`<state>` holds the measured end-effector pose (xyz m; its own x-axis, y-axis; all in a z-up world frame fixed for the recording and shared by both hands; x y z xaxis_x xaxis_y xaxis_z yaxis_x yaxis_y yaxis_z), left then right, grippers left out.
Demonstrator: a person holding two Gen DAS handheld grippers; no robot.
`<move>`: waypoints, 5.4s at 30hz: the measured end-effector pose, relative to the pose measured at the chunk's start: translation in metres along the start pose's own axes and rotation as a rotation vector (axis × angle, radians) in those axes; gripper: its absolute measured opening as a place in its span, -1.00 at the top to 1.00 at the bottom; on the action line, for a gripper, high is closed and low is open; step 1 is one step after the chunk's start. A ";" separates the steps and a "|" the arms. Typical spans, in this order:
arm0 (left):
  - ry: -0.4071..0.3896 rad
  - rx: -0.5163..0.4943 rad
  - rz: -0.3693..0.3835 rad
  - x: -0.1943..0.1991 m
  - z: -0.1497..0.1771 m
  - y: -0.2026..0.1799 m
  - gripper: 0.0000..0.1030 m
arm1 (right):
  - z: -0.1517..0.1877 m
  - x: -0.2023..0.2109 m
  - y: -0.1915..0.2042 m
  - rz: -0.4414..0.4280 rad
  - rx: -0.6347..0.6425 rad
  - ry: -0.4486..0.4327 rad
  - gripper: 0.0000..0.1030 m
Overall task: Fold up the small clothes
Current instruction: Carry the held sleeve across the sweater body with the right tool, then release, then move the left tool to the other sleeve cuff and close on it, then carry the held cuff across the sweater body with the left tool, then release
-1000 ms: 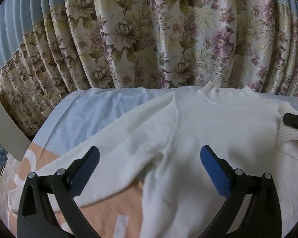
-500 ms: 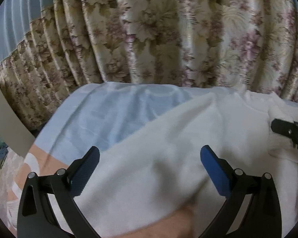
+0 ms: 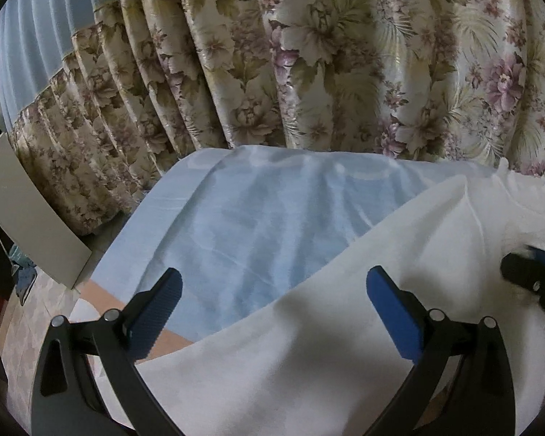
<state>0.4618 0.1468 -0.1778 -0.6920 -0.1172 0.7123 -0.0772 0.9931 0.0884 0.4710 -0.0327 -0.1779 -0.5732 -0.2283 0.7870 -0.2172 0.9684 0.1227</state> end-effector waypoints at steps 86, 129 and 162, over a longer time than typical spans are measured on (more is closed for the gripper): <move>0.102 0.317 0.092 0.113 0.175 0.178 -0.88 | 0.134 0.136 0.052 0.324 -0.076 -0.079 -0.94; -0.025 0.162 0.030 0.129 0.064 0.058 0.86 | 0.083 0.137 -0.029 0.383 -0.125 -0.152 -0.94; -0.037 -0.024 0.155 0.077 -0.022 -0.178 0.85 | 0.047 0.133 -0.218 0.470 -0.207 -0.175 -0.94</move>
<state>0.4382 -0.0389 -0.1229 -0.7205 0.0380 0.6924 0.0493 0.9988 -0.0035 0.4050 -0.2792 -0.1280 -0.6981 0.2380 0.6753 0.2441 0.9657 -0.0880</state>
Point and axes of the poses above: each gripper's, at about its wrist camera, not at the fingertips, and x roughly against the way its jaws point, y to its left, z to its underside, the point moved 5 cm from there along -x, roughly the way its jaws point, and after that the axes turned 7 degrees about z, right-handed, at the moved point
